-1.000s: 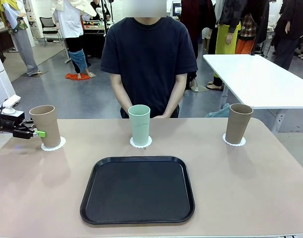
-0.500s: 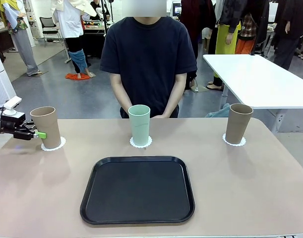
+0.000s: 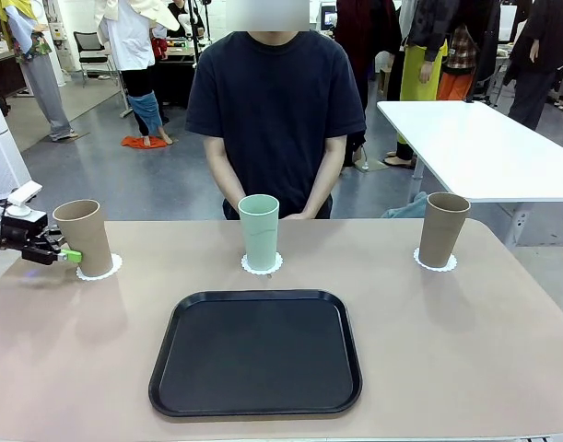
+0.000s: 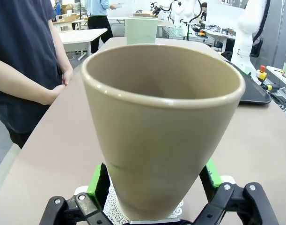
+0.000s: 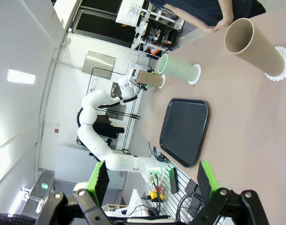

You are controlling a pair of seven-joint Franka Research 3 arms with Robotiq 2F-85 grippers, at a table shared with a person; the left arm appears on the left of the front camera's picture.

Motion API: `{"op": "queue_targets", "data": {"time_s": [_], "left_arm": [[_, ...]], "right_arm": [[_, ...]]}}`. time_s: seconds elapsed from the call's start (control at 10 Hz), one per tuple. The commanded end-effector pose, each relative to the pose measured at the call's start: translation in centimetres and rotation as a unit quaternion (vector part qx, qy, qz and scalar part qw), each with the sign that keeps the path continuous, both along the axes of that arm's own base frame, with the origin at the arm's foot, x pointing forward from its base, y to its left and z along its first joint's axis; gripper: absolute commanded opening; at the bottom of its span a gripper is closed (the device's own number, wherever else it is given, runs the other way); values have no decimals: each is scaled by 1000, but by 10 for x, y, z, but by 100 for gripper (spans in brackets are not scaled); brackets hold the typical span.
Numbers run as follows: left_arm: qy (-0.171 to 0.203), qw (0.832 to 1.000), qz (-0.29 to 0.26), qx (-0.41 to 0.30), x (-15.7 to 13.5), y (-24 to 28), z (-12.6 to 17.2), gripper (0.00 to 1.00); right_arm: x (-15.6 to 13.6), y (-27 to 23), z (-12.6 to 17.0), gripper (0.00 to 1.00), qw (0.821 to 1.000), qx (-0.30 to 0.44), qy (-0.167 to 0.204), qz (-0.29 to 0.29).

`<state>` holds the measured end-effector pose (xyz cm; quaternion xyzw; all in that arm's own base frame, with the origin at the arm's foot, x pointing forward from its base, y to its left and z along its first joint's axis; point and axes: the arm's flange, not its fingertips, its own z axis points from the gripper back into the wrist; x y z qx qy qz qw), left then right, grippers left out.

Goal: Place coasters on the table and set cups on them.
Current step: Take one Reusable plastic cup from the Flat Tray and place it on a coaster set by the human.

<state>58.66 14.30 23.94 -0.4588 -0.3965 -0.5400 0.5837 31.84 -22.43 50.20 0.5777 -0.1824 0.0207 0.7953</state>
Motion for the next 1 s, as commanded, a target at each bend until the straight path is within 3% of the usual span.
{"op": "queue_targets", "data": {"time_s": [0.0,0.4,0.9], "left_arm": [[-9,1000,-10,13,2,1,-1,100],[-13,1000,-14,22,2,2,-3,100],[-45,995,-29,82,-3,8,-6,100]], "right_arm": [[0,-1,1,100,1000,5,-7,3],[0,-1,1,100,1000,5,-7,3],[0,-1,1,100,1000,5,-7,3]]}}
